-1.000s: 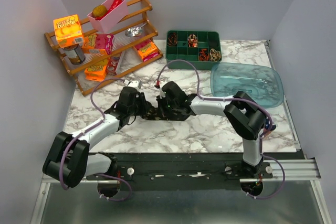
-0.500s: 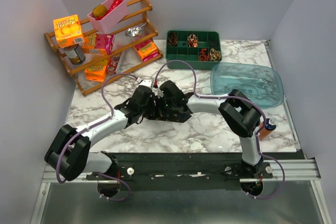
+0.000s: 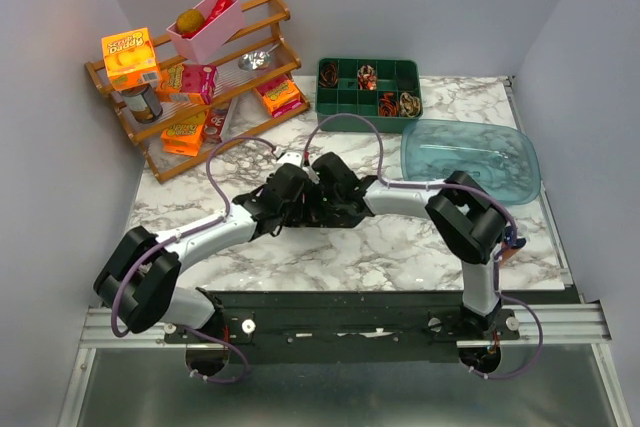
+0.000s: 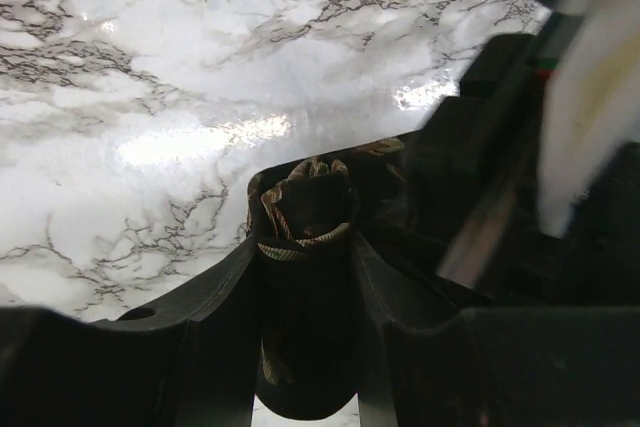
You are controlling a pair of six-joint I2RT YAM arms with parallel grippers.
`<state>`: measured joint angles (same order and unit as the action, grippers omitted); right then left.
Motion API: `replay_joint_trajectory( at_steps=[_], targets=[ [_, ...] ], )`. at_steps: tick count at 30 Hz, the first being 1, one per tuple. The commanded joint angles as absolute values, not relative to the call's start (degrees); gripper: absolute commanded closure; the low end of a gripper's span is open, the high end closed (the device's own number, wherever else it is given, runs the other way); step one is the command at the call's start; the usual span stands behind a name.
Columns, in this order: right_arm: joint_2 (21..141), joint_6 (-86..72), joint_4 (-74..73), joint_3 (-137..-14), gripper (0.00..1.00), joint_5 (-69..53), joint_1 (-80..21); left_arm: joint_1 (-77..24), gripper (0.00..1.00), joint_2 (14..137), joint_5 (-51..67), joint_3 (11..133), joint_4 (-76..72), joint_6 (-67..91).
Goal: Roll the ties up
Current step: Roll the tie at the center of the board.
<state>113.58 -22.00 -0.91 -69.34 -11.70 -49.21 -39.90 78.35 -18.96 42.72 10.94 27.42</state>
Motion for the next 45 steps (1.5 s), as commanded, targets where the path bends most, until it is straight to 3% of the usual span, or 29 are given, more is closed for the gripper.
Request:
replay_joint_trajectory(
  at_steps=[1, 11, 23, 33, 42, 45],
  targets=[
    [106.2, -21.6, -1.1, -65.8, 0.99, -9.0, -47.3, -39.9, 0.55, 79.1, -28.3, 46.4, 17.7, 27.5],
    [97.9, -21.1, -1.4, -58.4, 0.99, -5.9, -41.0, -40.2, 0.55, 82.7, -36.7, 51.2, 27.2, 26.2],
    [98.3, -21.5, -1.5, -56.2, 0.99, -5.6, -39.2, -47.3, 0.53, 96.6, -39.2, 58.5, 33.3, 28.8],
    [99.7, -21.6, -1.5, -56.0, 0.99, -5.9, -39.1, -48.9, 0.33, 99.3, -33.6, 60.5, 31.2, 32.9],
    [98.2, -20.5, -1.3, -56.2, 0.99, -7.5, -39.1, -48.9, 0.23, 90.5, -32.3, 57.5, 26.2, 34.5],
    [96.2, -19.5, -1.2, -56.1, 0.99, -8.0, -39.1, -46.7, 0.22, 87.0, -27.0, 56.6, 24.4, 34.2]
  ],
)
